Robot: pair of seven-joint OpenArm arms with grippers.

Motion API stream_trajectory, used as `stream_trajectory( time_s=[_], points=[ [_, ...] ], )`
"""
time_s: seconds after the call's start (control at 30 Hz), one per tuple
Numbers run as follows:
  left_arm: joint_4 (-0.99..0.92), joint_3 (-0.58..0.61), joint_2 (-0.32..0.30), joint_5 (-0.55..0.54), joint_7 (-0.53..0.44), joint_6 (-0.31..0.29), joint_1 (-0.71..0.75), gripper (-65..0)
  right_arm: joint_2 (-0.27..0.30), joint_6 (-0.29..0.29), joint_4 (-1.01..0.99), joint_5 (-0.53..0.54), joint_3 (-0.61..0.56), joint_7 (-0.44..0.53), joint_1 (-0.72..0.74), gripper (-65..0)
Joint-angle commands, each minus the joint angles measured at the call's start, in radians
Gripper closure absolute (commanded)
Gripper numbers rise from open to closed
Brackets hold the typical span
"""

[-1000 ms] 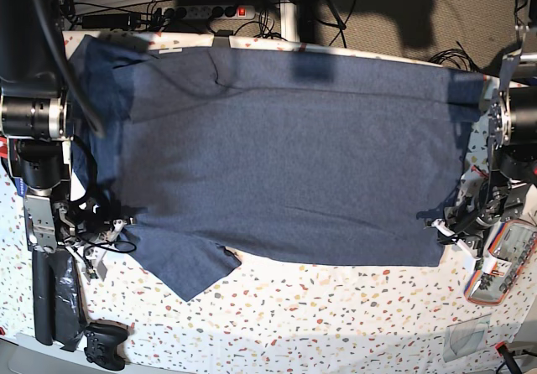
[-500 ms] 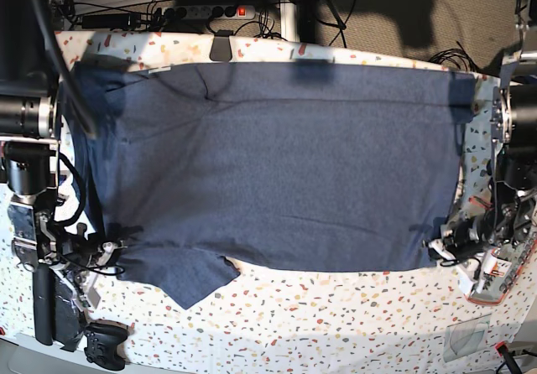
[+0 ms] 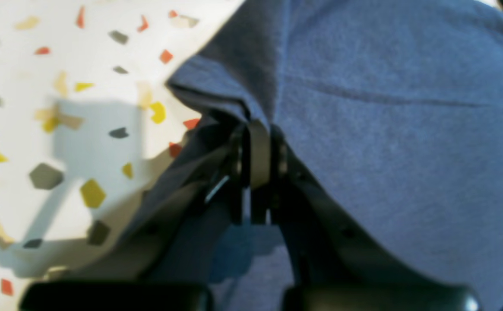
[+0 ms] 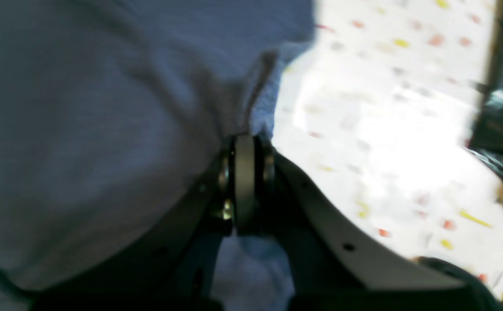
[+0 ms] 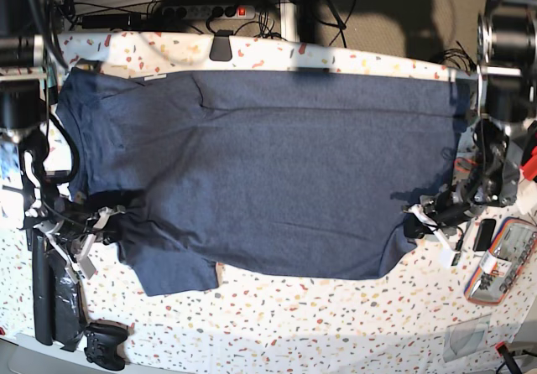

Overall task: Fold the T-shirt properly
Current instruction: 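Lift the hem and fold it over onto the collar edge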

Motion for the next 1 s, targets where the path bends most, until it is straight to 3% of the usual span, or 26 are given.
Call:
stream_trajectory(
  time_s=[0.0, 0.2, 0.37, 0.77, 0.97],
  points=[
    [0.077, -0.025, -0.022, -0.019, -0.024, 0.004, -0.003, 0.0, 0.035, 0.004, 0.041, 0.027, 0.027, 0.012, 0.005, 0.0],
    [0.399, -0.210, -0.026, -0.048, 0.021, 0.023, 0.226, 0.0, 0.044, 0.004, 0.199, 0.033, 0.208, -0.006, -0.177, 0.0],
    [0.536, -0.264, -0.026, -0.072, 0.019, 0.022, 0.380, 0.0, 0.043, 0.004, 0.370, 0.033, 0.347, -0.009, -0.358, 0.0],
    [0.702, -0.363, -0.026, -0.071, 0.020, 0.023, 0.561, 0.0, -0.007, 0.004, 0.580, 0.033, 0.652, -0.002, -0.662, 0.0],
    [0.707, -0.385, -0.026, -0.045, 0.020, 0.023, 0.610, 0.0, -0.047, 0.004, 0.586, 0.029, 0.688, 0.000, -0.720, 0.0]
  ],
)
